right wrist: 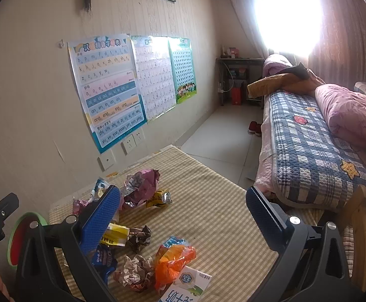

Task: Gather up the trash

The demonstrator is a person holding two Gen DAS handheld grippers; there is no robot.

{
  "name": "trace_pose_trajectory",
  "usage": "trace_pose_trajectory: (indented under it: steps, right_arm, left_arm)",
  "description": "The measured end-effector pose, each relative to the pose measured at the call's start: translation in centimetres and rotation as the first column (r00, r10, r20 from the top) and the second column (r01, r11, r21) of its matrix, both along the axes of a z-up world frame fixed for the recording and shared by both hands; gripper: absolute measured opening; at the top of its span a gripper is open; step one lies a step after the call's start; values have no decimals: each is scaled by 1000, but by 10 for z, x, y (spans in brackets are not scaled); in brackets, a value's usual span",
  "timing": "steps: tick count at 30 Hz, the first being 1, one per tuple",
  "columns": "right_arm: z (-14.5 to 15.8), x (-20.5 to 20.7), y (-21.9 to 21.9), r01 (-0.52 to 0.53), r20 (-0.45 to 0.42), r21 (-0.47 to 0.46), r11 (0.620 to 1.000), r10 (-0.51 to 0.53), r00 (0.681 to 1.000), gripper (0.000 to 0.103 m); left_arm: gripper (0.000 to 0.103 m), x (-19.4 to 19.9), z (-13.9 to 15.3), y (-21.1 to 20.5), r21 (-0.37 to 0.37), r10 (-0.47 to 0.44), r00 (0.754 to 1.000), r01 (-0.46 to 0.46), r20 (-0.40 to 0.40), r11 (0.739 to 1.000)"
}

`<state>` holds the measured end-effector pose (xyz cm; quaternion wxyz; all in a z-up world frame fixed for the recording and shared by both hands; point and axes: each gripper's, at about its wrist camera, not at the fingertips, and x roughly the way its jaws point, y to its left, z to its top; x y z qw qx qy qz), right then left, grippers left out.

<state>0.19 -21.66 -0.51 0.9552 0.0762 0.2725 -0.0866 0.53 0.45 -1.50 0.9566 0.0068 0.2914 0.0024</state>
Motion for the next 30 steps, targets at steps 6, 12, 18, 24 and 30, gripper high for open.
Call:
trace_pose_trajectory:
  steps: [6,12,18,24,30]
  right_arm:
    - [0,1,1,3,-3,-2,1000,-3,1000,96]
    - [0,1,1,5,-3,-2,1000,-5,1000,96]
    - [-2,1,1,8,-9,1,1000,-8,1000,96]
    - [-3,2,1,9,-18,1,1000,-9,1000,96]
    - [-4,3,1,7,-26,-1,1000,-7,1000,96]
  left_arm:
    - [98,1,-1,-1,-1,2,1000,-2,-7,1000]
    - [98,1,-2,0,0,0,1000,0,-8,1000]
    - [98,2,-3,-1,2,1,1000,-1,-13,1000]
    - [98,3,-5,1,0,-1,1000,1,-16,1000]
    - [98,2,-6,0,0,-2,1000,2,-19,1000]
